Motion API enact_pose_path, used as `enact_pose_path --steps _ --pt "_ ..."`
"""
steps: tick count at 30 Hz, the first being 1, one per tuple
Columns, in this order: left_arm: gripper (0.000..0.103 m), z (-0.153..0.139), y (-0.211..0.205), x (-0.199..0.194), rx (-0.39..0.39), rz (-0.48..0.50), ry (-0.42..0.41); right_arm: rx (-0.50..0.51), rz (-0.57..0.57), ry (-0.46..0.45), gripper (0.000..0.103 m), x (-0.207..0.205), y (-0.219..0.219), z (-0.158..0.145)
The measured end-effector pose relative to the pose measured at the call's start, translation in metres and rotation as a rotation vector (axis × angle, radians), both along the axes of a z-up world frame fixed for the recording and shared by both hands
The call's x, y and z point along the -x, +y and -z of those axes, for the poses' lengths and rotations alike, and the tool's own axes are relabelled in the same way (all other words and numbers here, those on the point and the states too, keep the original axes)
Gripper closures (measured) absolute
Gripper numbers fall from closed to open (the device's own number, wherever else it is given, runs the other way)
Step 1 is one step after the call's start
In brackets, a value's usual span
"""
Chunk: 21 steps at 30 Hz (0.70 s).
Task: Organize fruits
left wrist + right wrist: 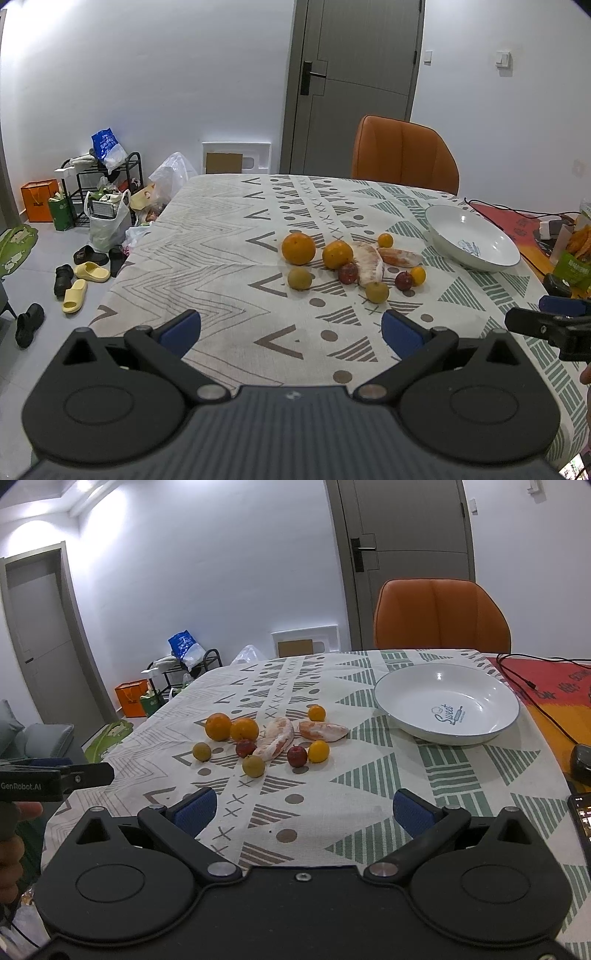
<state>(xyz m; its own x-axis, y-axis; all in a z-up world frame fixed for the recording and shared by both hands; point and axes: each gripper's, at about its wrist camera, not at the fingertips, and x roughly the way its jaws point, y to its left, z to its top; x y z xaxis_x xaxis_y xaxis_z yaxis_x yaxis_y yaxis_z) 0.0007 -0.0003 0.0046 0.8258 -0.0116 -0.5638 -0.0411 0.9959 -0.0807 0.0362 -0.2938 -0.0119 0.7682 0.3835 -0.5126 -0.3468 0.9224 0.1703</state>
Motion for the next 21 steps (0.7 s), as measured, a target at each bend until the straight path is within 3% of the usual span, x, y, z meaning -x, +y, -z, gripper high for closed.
enact_pose_path --steps 21 --pt "0.0 -0.0015 -0.0026 -0.0023 -0.002 0.006 -0.002 0.008 -0.008 -0.001 0.0 -0.0023 0.0014 0.0004"
